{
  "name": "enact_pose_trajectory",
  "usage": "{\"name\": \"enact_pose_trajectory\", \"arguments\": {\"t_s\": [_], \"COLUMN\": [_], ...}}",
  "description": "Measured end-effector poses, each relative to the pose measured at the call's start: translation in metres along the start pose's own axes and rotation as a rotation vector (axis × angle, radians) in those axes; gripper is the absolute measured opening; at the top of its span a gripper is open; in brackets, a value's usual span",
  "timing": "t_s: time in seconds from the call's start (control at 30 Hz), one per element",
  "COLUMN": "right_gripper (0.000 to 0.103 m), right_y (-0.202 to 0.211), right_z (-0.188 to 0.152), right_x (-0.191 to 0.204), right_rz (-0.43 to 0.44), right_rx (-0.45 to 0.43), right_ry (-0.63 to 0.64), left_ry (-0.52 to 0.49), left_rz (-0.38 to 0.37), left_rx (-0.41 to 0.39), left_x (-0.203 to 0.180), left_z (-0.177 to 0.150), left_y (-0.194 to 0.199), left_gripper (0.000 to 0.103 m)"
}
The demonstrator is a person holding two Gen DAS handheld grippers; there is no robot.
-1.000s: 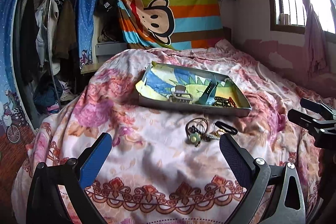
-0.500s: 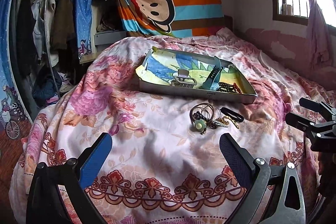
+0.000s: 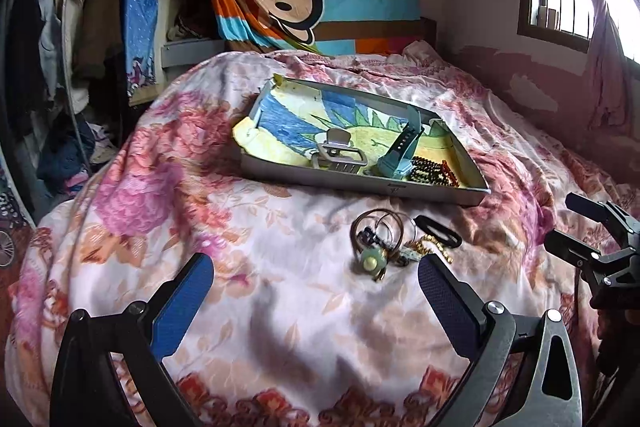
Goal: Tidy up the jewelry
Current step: 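Grasp the keyring with green charm with the left tool while the right tool grasps the black hair tie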
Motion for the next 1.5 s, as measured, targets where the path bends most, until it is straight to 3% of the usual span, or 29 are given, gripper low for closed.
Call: {"name": "enact_pose_trajectory", "arguments": {"t_s": [0.2, 0.4, 0.47, 0.53, 0.67, 0.73, 0.8, 0.97, 1.1, 1.37, 1.5], "right_gripper": [0.101, 0.101, 0.097, 0.084, 0.07, 0.059, 0.056, 0.049, 0.038, 0.038, 0.038], "right_y": [-0.025, -0.06, -0.07, -0.078, -0.095, -0.1, -0.106, -0.12, -0.132, -0.142, -0.148], "right_z": [0.015, 0.008, 0.003, -0.001, -0.007, -0.009, -0.011, -0.014, -0.018, -0.025, -0.025], "right_x": [-0.01, -0.013, -0.012, -0.011, -0.006, -0.004, -0.002, 0.003, 0.01, 0.017, 0.02], "right_rz": [0.064, 0.136, 0.158, 0.176, 0.207, 0.214, 0.217, 0.234, 0.239, 0.211, 0.195], "right_rx": [0.003, 0.1, 0.135, 0.161, 0.213, 0.23, 0.245, 0.285, 0.324, 0.35, 0.346], "right_ry": [0.049, 0.036, 0.026, 0.025, 0.033, 0.041, 0.048, 0.061, 0.084, 0.1, 0.107], "left_ry": [-0.061, -0.117, -0.105, -0.1, -0.129, -0.15, -0.17, -0.178, -0.194, -0.205, -0.211], "left_rz": [-0.058, -0.149, -0.187, -0.218, -0.251, -0.255, -0.262, -0.276, -0.273, -0.25, -0.242], "left_rx": [0.031, 0.104, 0.136, 0.162, 0.209, 0.234, 0.261, 0.291, 0.304, 0.317, 0.318], "left_x": [-0.012, -0.021, -0.021, -0.022, -0.03, -0.035, -0.039, -0.041, -0.044, -0.044, -0.046], "left_z": [0.016, 0.015, 0.011, 0.007, -0.001, -0.006, -0.009, -0.01, -0.011, -0.013, -0.013], "left_y": [-0.024, -0.051, -0.057, -0.062, -0.074, -0.08, -0.086, -0.097, -0.105, -0.113, -0.117], "left_gripper": [0.103, 0.103, 0.099, 0.094, 0.081, 0.072, 0.063, 0.056, 0.052, 0.038, 0.038]}}
Point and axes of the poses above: each gripper's, at about its wrist camera, not at the fingertips, and y roughly against the way its jaws point, x to its left, z to its top, the point moved 7 cm from there along -y, roughly the way its jaws point, and after that the axes turned 7 degrees about x, right-handed, at the moved point
